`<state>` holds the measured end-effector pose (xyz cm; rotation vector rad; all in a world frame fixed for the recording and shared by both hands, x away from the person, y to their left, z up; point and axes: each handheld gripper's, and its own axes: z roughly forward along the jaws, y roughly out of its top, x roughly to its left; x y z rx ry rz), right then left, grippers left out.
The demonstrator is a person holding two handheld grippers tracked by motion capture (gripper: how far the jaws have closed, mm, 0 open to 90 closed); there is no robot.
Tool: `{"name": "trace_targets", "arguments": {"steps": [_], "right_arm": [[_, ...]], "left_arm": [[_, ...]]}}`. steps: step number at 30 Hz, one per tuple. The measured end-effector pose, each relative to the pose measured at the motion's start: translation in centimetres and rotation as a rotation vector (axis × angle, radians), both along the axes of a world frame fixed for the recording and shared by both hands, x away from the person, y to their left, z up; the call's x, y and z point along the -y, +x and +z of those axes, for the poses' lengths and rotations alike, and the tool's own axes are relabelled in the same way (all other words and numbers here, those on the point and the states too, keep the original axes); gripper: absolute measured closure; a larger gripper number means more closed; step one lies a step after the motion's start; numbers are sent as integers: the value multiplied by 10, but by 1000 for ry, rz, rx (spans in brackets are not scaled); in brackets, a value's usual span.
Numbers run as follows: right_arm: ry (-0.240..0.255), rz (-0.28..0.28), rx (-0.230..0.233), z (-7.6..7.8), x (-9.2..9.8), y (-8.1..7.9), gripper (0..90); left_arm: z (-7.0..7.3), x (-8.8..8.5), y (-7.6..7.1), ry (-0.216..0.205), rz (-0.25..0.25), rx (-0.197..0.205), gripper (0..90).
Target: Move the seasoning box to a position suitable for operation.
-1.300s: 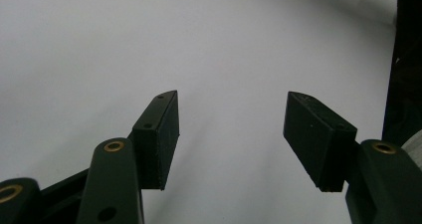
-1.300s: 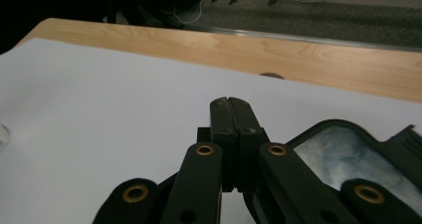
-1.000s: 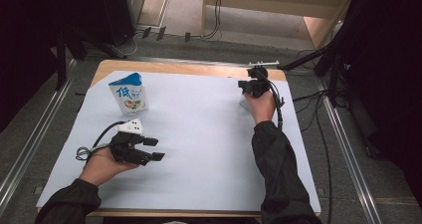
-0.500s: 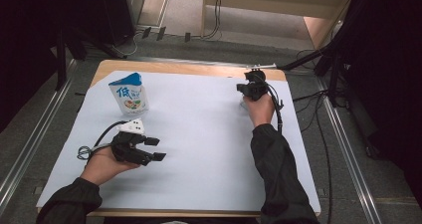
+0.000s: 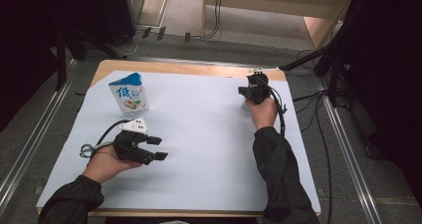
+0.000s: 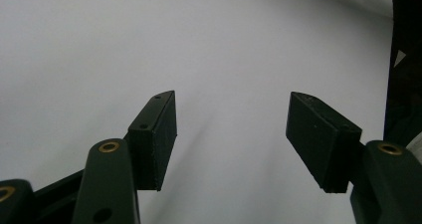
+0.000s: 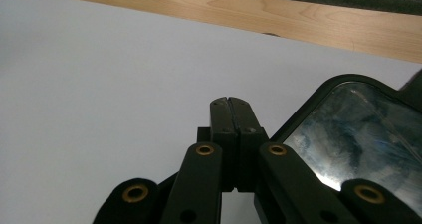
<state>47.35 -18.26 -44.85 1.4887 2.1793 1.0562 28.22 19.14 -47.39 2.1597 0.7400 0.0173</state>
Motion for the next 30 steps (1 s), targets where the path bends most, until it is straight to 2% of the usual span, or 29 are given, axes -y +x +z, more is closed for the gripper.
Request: {"name": "trace_targets", "arguments": {"steps": [9,22,26,30], "right_arm": [[13,-2,1,1,10,-15,900],[8,-10,-1,3,24,-32,900],[24,0,11,1,27,-37,900],[47,9,28,4,30,-42,863]], "left_arm": [[1,5,5,12,-21,-4,375],[1,16,16,-4,-39,-30,368],[1,17,20,-7,-42,-36,364],[1,16,22,-13,-37,-47,354]]}}
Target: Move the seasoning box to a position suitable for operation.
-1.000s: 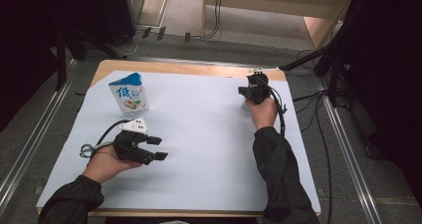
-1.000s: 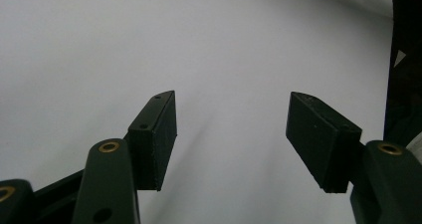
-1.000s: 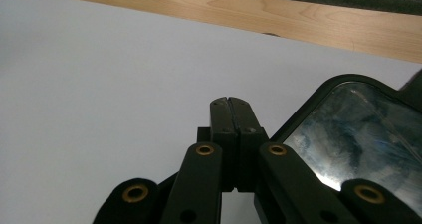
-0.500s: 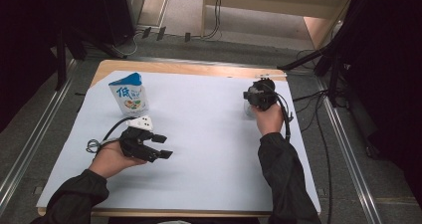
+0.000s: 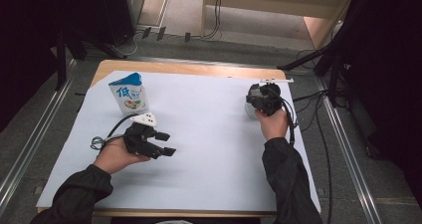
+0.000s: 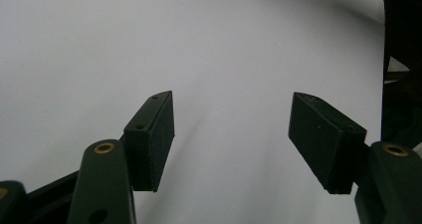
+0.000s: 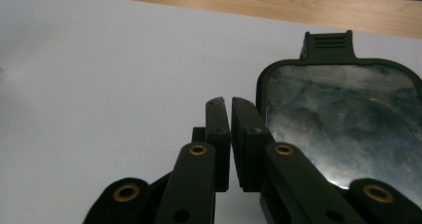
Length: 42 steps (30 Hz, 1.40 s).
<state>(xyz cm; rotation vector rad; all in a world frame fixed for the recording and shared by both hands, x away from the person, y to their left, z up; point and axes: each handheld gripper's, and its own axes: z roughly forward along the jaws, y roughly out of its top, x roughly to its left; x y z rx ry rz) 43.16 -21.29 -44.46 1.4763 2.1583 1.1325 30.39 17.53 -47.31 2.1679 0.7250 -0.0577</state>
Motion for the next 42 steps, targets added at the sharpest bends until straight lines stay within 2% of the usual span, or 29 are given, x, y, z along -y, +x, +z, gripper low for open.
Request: {"name": "trace_targets", "arguments": {"steps": [1,4,6,7,12,13,14,15,16,17,18,19,21,22,25,30,33,35,42], "right_arm": [[8,4,18,4,1,-6,813],[18,6,34,9,4,-13,732],[22,1,42,10,5,-15,719],[29,-4,55,12,8,-20,666],[46,-21,56,12,16,-28,580],[41,-39,67,12,19,-32,514],[41,-39,67,12,19,-32,514],[38,-59,69,11,21,-35,437],[48,-67,64,10,23,-36,392],[48,-67,64,10,23,-36,392],[52,-83,63,9,24,-37,326],[45,-106,64,5,25,-38,243],[12,-128,86,3,25,-40,163],[-1,-146,90,2,25,-40,138],[22,-162,81,-1,29,-40,61],[28,-189,76,-9,32,-33,10],[29,-177,63,-14,32,-29,3],[7,-188,65,-17,32,-26,0],[10,-190,59,-28,28,-14,0]], "left_arm": [[0,-1,1,1,13,-6,345],[0,-2,2,-10,18,-19,328],[0,-2,2,-10,18,-24,317],[1,-2,2,-9,21,-23,303],[2,-3,3,-5,30,-34,261],[2,-3,3,-5,38,-34,220],[2,-3,3,-5,41,-36,212],[3,-4,3,-4,41,-38,203],[3,-4,3,-3,46,-40,195],[3,-4,3,-3,46,-40,193],[3,-5,2,-4,45,-40,193],[3,-5,3,-4,46,-37,193],[4,-6,3,-4,50,-40,192],[4,-6,3,-3,52,-41,193],[3,-5,3,-3,49,-40,194],[3,-5,2,6,44,-37,195],[4,-5,1,-2,48,-42,196],[5,-6,1,-10,54,-51,196],[7,-9,-7,-9,63,-40,200]]}}
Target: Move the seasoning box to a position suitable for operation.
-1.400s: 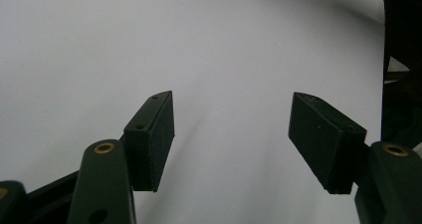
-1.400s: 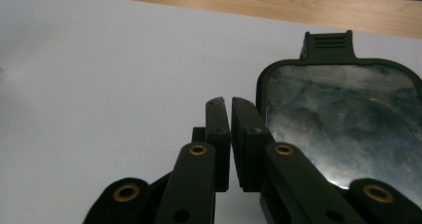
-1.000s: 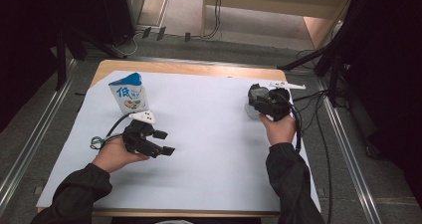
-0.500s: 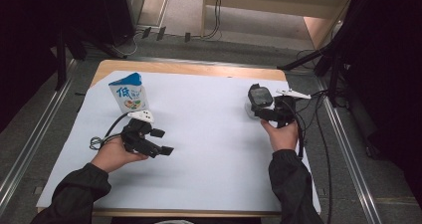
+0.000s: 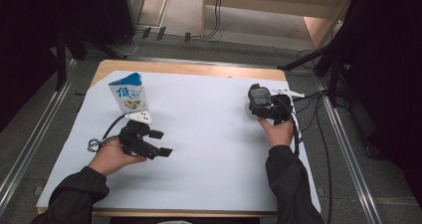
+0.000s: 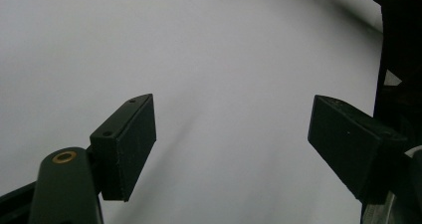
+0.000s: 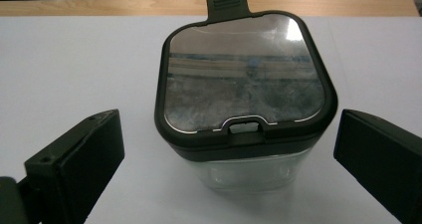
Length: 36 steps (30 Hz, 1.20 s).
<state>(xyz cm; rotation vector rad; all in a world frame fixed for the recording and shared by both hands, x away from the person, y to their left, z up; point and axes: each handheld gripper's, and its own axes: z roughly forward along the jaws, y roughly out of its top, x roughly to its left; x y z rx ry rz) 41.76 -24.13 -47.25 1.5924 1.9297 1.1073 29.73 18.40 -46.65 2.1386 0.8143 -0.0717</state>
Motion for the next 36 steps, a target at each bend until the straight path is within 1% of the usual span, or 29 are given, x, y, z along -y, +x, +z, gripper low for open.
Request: {"name": "trace_targets", "arguments": {"steps": [2,3,4,6,8,9,10,11,13,14,17,20,24,27,28,32,33,35,36], "right_arm": [[2,3,-3,-2,0,2,0],[-11,2,-11,-5,-1,6,0],[-11,2,-7,-6,-1,8,0],[-10,3,-6,-7,0,9,0],[-22,7,-3,-11,-1,15,1],[-25,5,1,-11,-2,16,6],[-25,5,1,-11,-2,16,6],[-22,7,-2,-14,-4,21,6],[-18,13,-10,-17,-5,24,12],[-14,12,-16,-18,-6,25,15],[-19,7,-12,-21,-8,28,29],[-7,-2,-16,-21,-8,30,41],[-5,-2,-6,-21,-5,33,95],[-1,0,-12,-22,-5,34,95],[-13,4,-8,-22,-6,35,100],[-22,3,-6,-22,-6,35,108],[-39,0,-2,-22,-8,35,120],[-48,-1,4,-22,-8,34,127],[-62,4,11,-22,-9,34,134]], "left_arm": [[0,-1,-1,0,2,2,201],[0,-2,-3,0,7,5,200],[0,-3,-4,-5,9,7,201],[0,-4,-5,0,12,8,201],[0,-6,-6,-2,28,-2,201],[0,-6,-6,-2,28,-2,201],[-1,-7,-7,-2,35,-1,201],[-1,-9,-9,-1,43,0,202],[-1,-9,-10,-3,45,3,205],[-1,-10,-11,5,43,2,207],[-1,-14,-14,8,57,5,209],[-1,-17,-16,3,70,4,210],[-1,-23,-19,-2,91,4,211],[-1,-25,-20,-1,97,6,214],[-1,-28,-21,0,102,6,214],[-2,-29,-22,-5,108,5,215],[-2,-29,-22,-2,109,4,217],[-2,-29,-22,-2,107,5,219],[-2,-28,-22,3,110,9,219]]}}
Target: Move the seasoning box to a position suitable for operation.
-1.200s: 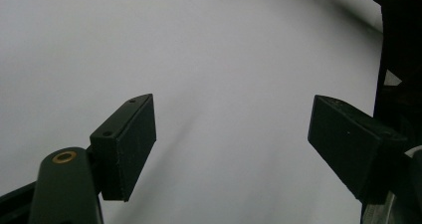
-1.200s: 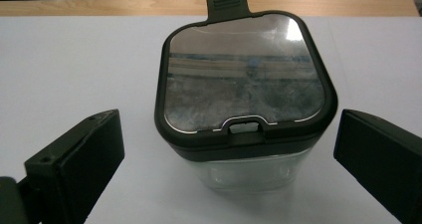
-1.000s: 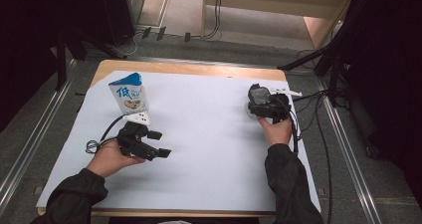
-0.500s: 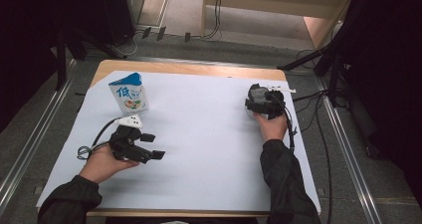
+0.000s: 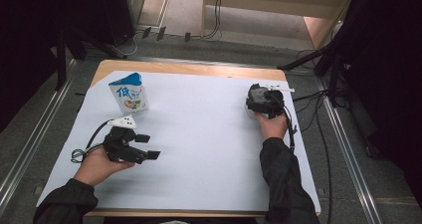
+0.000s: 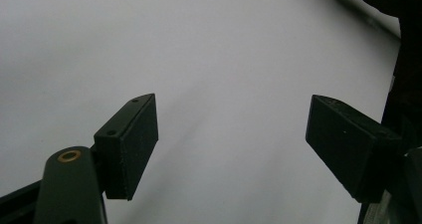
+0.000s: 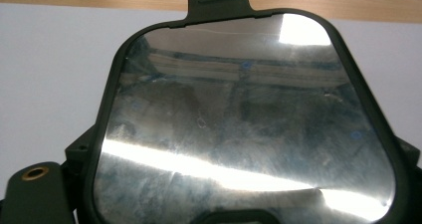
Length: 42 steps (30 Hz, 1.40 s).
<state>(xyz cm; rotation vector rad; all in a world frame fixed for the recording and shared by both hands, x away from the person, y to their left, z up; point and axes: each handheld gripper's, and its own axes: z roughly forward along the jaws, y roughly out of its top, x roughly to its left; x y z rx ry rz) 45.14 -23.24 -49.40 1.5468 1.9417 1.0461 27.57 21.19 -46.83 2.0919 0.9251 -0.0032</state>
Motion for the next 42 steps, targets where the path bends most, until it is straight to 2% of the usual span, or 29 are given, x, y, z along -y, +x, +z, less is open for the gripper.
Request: {"name": "trace_targets", "arguments": {"steps": [1,8,11,13,17,22,26,31,34,39,42], "right_arm": [[-39,2,10,2,-2,-2,153],[-69,9,23,4,-5,-4,162],[-6,20,10,7,-4,-4,163],[18,28,11,10,-7,-7,163],[13,53,21,16,-14,-12,163],[17,88,26,23,-24,-21,163],[6,136,31,28,-37,-32,163],[7,161,30,29,-45,-38,163],[27,172,13,28,-51,-43,163],[14,235,7,25,-73,-53,163],[29,254,1,23,-80,-56,163]], "left_arm": [[0,1,0,0,-3,-1,223],[1,2,1,1,-6,-2,229],[1,1,2,-7,-1,-4,231],[1,1,2,-5,1,-2,233],[1,0,5,0,-1,-3,240],[0,-2,9,32,38,-10,305],[2,-4,12,18,46,12,321],[2,-2,15,19,42,15,325],[1,1,17,36,45,16,327],[1,4,20,31,43,17,328],[2,4,21,29,40,25,328]]}}
